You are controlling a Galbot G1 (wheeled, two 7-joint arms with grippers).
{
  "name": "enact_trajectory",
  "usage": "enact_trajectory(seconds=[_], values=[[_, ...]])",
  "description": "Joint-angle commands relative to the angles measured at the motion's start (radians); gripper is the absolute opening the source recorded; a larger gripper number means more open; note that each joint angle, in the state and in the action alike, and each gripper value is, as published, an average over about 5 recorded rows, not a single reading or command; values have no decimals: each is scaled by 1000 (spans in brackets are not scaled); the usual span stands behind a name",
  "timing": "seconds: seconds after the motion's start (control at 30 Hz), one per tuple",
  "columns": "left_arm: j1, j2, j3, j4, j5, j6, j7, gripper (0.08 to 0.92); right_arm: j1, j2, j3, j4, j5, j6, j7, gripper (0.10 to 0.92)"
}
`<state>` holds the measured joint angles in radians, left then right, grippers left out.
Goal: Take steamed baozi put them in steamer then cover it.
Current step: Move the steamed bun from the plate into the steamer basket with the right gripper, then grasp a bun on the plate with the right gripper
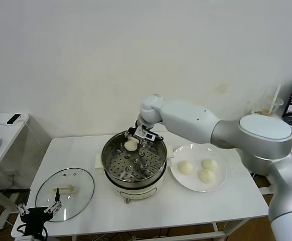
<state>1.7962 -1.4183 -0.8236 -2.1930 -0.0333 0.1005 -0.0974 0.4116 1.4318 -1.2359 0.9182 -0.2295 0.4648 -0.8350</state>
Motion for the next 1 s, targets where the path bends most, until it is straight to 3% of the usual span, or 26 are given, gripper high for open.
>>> enact_trajectory(seconds=[0.03, 0.3, 0.47, 0.77, 1.0], values=[[-1, 0, 1, -1, 1, 1, 0, 823, -21, 31, 2, -51, -90, 72, 18, 586], [-3, 0, 4, -6, 0, 4, -1, 823, -24, 48, 15, -79, -106, 95, 29, 772], [-1, 0, 6, -11, 0, 5, -1, 823, 16, 26, 15, -41, -46, 67, -11, 820], [-3, 11, 3, -16, -9, 8, 1, 823, 194, -185, 8, 287, 352, -362, -197, 823], [-6, 22, 6, -25, -13, 15, 3, 823, 215, -461, 40, 491, 422, -606, -200, 823]])
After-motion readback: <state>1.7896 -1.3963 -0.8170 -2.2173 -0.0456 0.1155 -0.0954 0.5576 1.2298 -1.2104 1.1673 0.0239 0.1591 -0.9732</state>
